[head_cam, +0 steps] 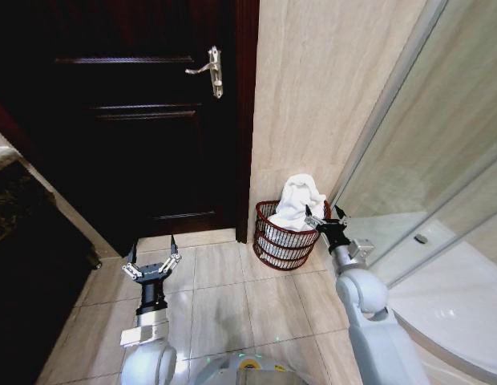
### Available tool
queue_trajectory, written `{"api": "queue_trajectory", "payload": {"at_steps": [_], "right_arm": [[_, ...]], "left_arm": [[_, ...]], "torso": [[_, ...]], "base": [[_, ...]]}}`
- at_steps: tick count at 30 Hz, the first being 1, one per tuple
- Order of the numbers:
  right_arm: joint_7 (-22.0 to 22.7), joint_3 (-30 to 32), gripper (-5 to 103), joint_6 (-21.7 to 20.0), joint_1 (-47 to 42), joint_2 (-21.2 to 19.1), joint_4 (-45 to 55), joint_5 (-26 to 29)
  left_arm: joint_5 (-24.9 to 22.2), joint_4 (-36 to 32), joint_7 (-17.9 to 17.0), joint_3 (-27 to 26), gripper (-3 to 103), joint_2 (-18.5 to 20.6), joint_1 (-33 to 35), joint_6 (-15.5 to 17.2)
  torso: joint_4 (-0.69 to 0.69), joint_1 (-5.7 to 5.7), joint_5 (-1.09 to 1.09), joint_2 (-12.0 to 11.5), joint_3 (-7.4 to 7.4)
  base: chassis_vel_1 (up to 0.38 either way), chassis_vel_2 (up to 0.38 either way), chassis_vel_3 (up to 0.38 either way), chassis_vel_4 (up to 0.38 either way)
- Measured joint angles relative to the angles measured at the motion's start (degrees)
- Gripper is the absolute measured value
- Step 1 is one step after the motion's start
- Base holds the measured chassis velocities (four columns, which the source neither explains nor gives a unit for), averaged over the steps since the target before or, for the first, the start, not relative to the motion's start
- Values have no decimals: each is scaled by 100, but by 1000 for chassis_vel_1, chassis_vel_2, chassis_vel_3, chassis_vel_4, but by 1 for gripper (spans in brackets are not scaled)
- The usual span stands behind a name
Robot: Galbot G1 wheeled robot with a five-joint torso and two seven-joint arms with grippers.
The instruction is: Discard the used towel into the hamper.
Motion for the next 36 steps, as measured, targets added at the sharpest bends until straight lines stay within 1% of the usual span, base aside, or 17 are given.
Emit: {"api": "queue_trajectory", "payload": {"at_steps": [4, 11, 21, 23, 25, 28, 32, 35, 36], "right_arm": [[8, 4, 100, 130, -33, -12, -33, 7], [16, -18, 100, 145, -2, -25, -60, 12], [155, -15, 100, 141, 67, -8, -67, -9], [172, -16, 100, 139, 104, -36, -57, -32], [173, -26, 100, 82, 306, -155, -133, -36], [154, -77, 100, -63, 806, -384, -522, 147], [111, -158, 100, -157, 1075, -502, -806, 294], [-54, -366, 100, -269, 1483, -636, -1314, 616], [-54, -366, 100, -269, 1483, -636, -1314, 616]], "left_arm": [[-4, -11, 9, -3, 100, 0, -8, 0], [-35, -11, 13, -26, 100, 0, -51, 18], [-59, 0, 61, -12, 100, 0, -150, 110], [-76, 2, 61, -16, 100, -1, -154, 125], [-108, 19, 59, -27, 100, 0, -160, 178], [-79, 76, -75, -30, 100, 0, -178, 258], [-60, 80, -209, -27, 100, 0, -168, 345], [-50, 93, -405, -42, 100, 0, -129, 447], [-50, 93, -405, -42, 100, 0, -129, 447]], "torso": [[0, 2, 0, 6, 4], [0, 3, 1, 12, 7], [0, 10, 2, 14, 14], [0, 10, 1, 15, 14], [0, 10, -1, 17, 14], [0, 8, 0, 20, 14], [0, 7, 1, 21, 13], [-1, 7, 1, 22, 14], [-1, 7, 1, 22, 14]], "base": [[0, 0, 0, 0], [-37, 42, 32, -53], [-160, 146, 163, -148], [-69, 102, 102, -124], [-35, 51, 14, -36], [0, 0, 0, 0], [32, -25, -6, 38], [0, 0, 0, 0], [0, 0, 0, 0]]}}
